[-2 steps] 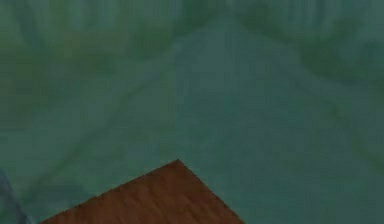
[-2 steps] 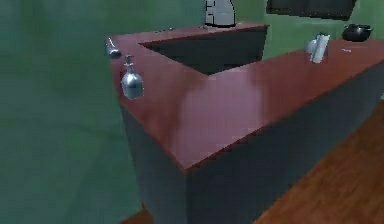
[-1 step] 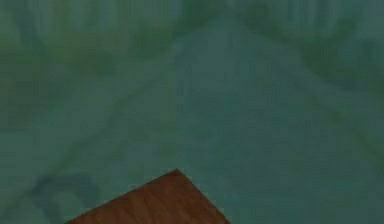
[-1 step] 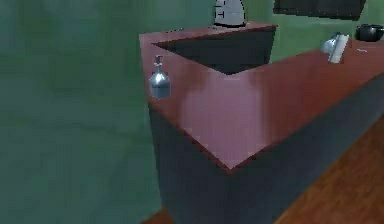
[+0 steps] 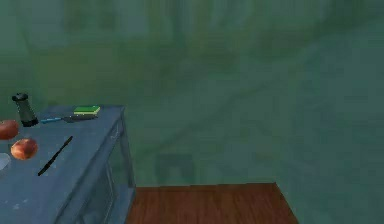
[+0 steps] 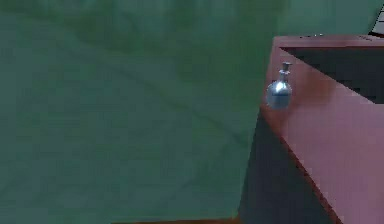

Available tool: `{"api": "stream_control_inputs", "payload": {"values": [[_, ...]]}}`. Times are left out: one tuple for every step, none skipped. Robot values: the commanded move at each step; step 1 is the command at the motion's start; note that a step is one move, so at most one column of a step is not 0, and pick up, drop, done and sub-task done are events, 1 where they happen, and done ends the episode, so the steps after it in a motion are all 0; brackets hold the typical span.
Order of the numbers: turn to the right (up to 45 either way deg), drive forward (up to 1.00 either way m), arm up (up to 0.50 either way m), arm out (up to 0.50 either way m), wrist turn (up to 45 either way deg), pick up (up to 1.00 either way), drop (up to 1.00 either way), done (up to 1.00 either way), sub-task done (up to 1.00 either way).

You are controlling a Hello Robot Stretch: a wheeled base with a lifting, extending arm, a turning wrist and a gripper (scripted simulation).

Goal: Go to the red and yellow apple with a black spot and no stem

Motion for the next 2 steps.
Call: {"api": "stream_control_inputs", "payload": {"values": [[0.0,0.45,0.00,0.00,0.0,0.00,0.00,0.00,0.00],[-45.0,0.00,0.00,0.00,0.0,0.00,0.00,0.00,0.00]]}}
